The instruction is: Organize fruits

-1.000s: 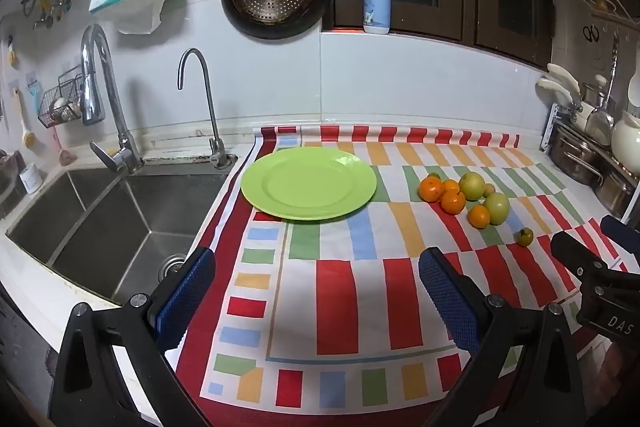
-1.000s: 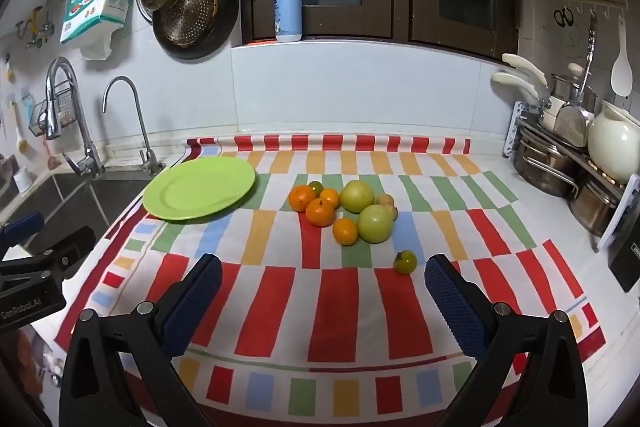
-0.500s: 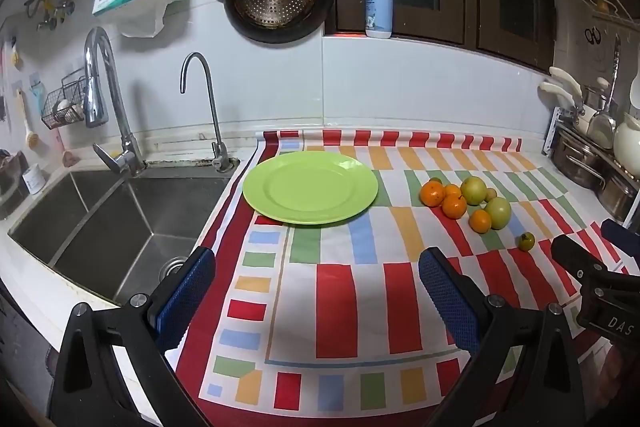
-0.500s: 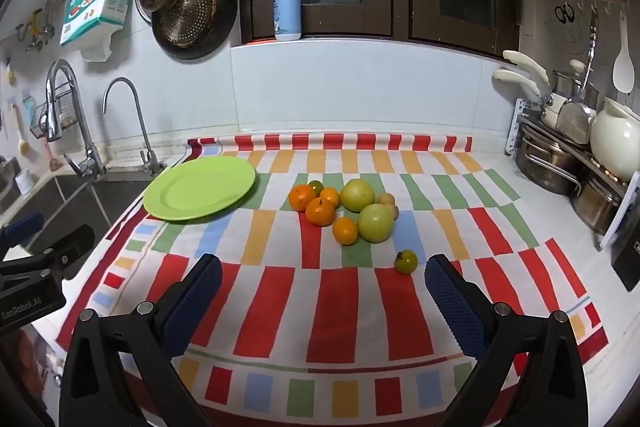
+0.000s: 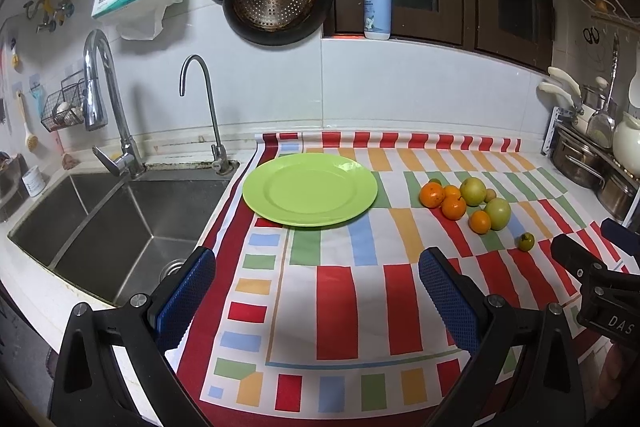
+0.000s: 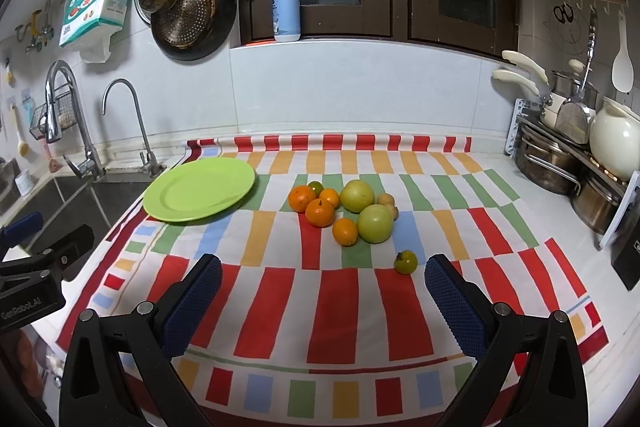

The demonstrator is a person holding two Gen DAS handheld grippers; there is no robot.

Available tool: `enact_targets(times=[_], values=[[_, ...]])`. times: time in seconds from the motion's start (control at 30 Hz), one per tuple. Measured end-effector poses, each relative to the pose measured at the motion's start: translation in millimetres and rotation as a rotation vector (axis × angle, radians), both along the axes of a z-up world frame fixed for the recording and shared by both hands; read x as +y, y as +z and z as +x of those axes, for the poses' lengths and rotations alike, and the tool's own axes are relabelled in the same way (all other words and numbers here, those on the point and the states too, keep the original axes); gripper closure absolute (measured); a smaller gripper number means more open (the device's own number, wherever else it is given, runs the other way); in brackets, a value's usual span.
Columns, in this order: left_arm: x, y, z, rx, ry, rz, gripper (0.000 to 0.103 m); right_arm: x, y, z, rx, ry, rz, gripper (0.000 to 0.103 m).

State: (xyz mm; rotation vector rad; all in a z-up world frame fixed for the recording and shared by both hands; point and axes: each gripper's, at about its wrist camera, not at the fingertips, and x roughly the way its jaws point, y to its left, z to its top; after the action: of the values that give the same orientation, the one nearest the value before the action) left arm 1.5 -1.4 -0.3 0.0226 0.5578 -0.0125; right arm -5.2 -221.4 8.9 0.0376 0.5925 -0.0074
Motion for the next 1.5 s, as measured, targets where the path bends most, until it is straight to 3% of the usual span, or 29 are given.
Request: enact_targets(times=[1.5], values=[[-0.5,0.9,-4.0,-0.015,-0.004,-0.002,0.000,-1.4,6.5,-3.3,-0.017,0.007,-0.005,0.001]])
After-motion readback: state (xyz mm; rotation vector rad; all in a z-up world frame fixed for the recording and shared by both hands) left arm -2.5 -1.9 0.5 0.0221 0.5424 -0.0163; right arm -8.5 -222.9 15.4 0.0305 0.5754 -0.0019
